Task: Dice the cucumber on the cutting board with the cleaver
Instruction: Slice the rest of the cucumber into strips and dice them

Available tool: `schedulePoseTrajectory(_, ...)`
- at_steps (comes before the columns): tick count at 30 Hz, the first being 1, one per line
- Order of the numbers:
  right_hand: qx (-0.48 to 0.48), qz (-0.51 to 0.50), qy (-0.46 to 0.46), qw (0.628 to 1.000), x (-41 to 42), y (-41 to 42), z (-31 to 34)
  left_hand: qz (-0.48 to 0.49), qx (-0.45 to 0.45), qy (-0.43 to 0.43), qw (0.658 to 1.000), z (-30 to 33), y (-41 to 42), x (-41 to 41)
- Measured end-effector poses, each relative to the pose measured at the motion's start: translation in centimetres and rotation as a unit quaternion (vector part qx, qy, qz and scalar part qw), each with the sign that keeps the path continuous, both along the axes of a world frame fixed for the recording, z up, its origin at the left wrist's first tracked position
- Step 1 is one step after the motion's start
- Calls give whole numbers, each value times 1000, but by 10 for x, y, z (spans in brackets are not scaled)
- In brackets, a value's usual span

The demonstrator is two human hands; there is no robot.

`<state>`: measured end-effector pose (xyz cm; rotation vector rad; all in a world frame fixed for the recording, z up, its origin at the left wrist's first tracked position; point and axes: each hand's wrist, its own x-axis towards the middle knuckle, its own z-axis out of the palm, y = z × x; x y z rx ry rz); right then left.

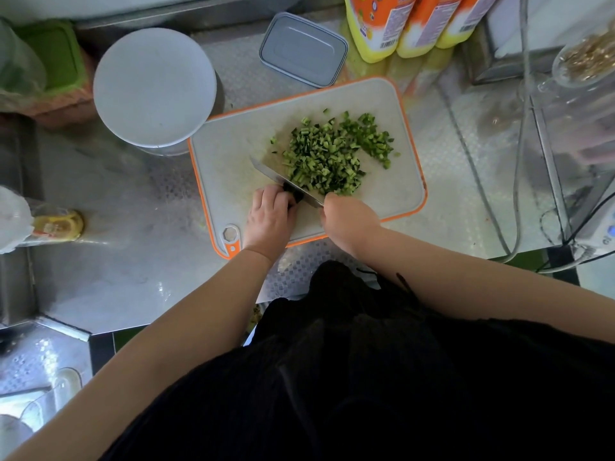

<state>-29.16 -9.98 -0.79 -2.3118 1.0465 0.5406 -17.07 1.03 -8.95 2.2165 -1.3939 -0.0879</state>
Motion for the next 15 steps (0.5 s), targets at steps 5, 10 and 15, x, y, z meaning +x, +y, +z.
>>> schedulePoseTrajectory(5,38,-55,-44,997,-5,-12,4,-10,-8,-29,1000,5,3,1)
schedulePoseTrajectory(10,-6,-7,-71,997,-11,-4,18,-10,3,-11,1000,12,9,0)
schedulePoseTrajectory(15,-20,29,-63,997,-11,6,21,2,23,54,998,17,5,4)
